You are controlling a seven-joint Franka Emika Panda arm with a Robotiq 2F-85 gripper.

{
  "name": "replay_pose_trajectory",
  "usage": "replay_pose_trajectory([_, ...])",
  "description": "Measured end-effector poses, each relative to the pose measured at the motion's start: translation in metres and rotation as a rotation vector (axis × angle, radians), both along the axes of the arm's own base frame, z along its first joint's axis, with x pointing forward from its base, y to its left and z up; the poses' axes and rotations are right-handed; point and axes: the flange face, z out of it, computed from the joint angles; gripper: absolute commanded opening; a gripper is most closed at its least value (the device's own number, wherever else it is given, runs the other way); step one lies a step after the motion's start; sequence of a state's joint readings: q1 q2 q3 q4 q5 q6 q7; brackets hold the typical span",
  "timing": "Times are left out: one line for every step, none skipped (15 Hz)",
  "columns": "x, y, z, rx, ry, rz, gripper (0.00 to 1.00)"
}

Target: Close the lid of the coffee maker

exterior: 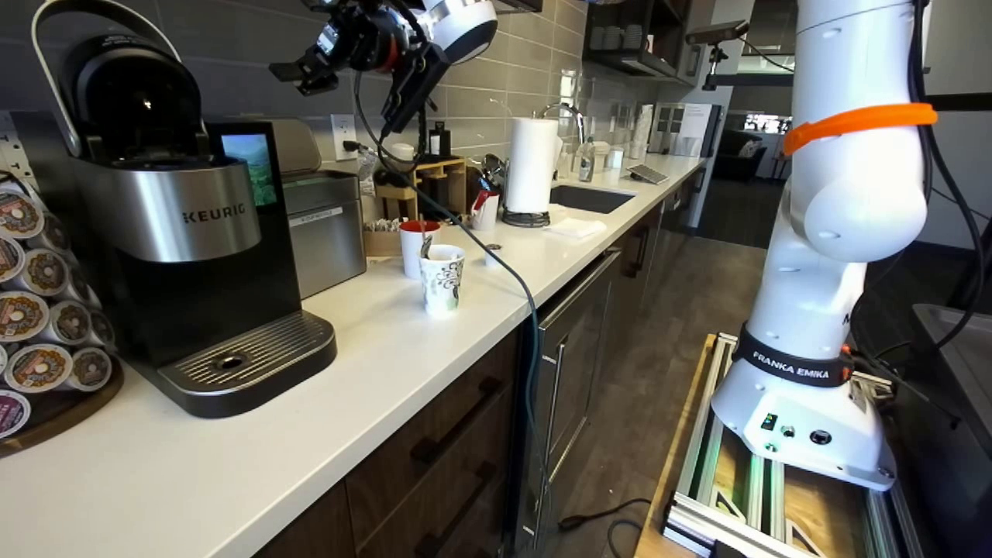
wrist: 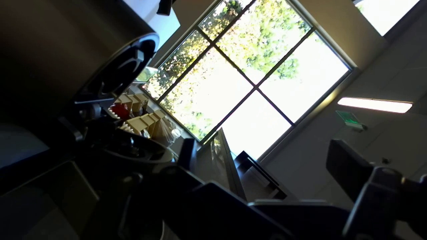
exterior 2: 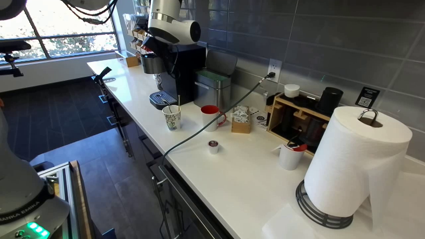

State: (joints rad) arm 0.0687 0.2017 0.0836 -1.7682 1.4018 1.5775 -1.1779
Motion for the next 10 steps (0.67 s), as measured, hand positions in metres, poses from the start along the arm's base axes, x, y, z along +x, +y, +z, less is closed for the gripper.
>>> replay_pose_trajectory([0.004, 0.002, 0.0, -0.002, 0.0, -0.037, 1.0])
replay_pose_trajectory([0.009, 0.003, 0.001, -0.007, 0.002, -0.082, 1.0])
replay_pose_trajectory([0.014, 0.004, 0.002, -0.015, 0.004, -0.131, 1.0])
replay_pose_trajectory([0.019, 0.006, 0.002, -0.026, 0.005, -0.177, 1.0])
replay_pose_trajectory([0.024, 0.007, 0.003, -0.041, 0.003, -0.226, 1.0])
replay_pose_trajectory([0.028, 0.008, 0.005, -0.054, -0.004, -0.275, 1.0])
replay_pose_trajectory([0.034, 0.009, 0.007, -0.062, -0.017, -0.324, 1.0])
replay_pose_trajectory([0.039, 0.01, 0.01, -0.062, -0.029, -0.373, 1.0])
replay_pose_trajectory([0.045, 0.011, 0.014, -0.057, -0.045, -0.415, 1.0])
replay_pose_trajectory([0.05, 0.014, 0.018, -0.045, -0.065, -0.448, 1.0])
